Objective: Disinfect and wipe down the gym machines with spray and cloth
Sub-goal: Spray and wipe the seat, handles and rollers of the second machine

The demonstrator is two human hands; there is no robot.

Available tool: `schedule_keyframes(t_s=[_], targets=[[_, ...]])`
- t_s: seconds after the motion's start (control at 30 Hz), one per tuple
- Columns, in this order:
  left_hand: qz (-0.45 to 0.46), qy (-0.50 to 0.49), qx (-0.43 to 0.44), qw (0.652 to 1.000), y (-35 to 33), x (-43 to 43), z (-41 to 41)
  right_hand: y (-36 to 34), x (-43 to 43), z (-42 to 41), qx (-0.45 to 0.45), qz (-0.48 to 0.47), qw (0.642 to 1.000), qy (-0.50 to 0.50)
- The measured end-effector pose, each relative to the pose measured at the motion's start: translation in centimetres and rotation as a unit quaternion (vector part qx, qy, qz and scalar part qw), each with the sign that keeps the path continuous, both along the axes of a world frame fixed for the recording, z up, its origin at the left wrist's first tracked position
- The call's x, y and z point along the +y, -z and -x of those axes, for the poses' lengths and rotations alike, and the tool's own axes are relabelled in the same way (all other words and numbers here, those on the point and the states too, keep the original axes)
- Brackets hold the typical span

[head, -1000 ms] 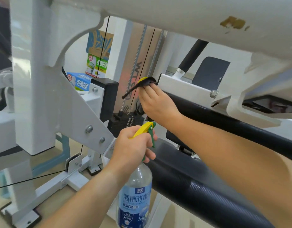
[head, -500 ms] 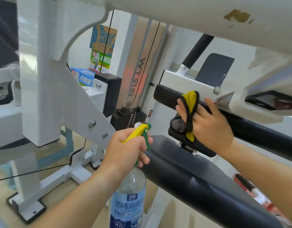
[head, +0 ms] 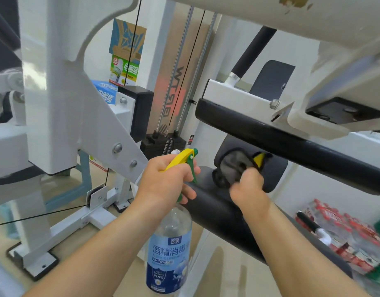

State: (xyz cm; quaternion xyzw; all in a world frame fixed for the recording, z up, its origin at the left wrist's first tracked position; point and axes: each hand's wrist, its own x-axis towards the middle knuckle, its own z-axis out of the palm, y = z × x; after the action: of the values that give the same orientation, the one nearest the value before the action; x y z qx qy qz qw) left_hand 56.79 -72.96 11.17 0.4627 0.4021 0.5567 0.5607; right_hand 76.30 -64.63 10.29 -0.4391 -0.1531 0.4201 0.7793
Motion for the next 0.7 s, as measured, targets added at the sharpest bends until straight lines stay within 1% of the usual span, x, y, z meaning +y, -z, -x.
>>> schedule_keyframes(t_s=[0.03, 0.1, 0.17, 0.2, 0.27, 0.37, 0.47, 0.5, 0.57, 0.67, 0.7], targets=[[0.000, -0.001, 0.003, 1.000, 0.1, -0.1, 0.1, -0.9, 0.8, 0.3, 0.088, -0.032, 0.995, -0.026], [0.001, -0.003, 0.006, 1.000, 0.3, -0.5, 0.2, -3.0, 2.0, 1.0, 0.179, -0.100, 0.976, -0.068], [0.005, -0.004, 0.009, 1.000, 0.3, -0.8, 0.1, -5.2, 2.8, 2.0, 0.273, -0.177, 0.939, -0.109], [0.006, -0.005, 0.012, 1.000, 0.2, -1.0, 0.1, -5.9, 3.1, 2.8, 0.301, -0.188, 0.927, -0.122], [-0.002, -0.001, 0.021, 1.000, -0.1, -1.2, 0.0, -6.1, 4.2, 4.4, 0.304, -0.184, 0.921, -0.157], [-0.027, -0.007, 0.021, 0.999, -0.7, -1.5, 0.1, -5.3, 5.6, 6.5, 0.270, -0.176, 0.913, -0.250], [-0.034, -0.021, 0.020, 0.999, -0.7, -1.6, 0.2, -5.3, 6.1, 7.0, 0.279, -0.178, 0.903, -0.273], [-0.029, -0.021, 0.018, 0.999, -0.6, -1.6, 0.2, -5.1, 6.1, 6.7, 0.273, -0.184, 0.905, -0.268], [-0.019, -0.019, 0.014, 1.000, -0.5, -1.6, 0.1, -4.7, 5.7, 5.5, 0.250, -0.165, 0.924, -0.236], [-0.012, -0.020, 0.021, 1.000, -0.1, -1.4, 0.1, -4.4, 3.8, 2.0, 0.282, -0.172, 0.924, -0.191], [-0.010, -0.020, 0.022, 1.000, 0.0, -1.3, 0.1, -4.4, 2.9, 0.7, 0.279, -0.176, 0.929, -0.168]])
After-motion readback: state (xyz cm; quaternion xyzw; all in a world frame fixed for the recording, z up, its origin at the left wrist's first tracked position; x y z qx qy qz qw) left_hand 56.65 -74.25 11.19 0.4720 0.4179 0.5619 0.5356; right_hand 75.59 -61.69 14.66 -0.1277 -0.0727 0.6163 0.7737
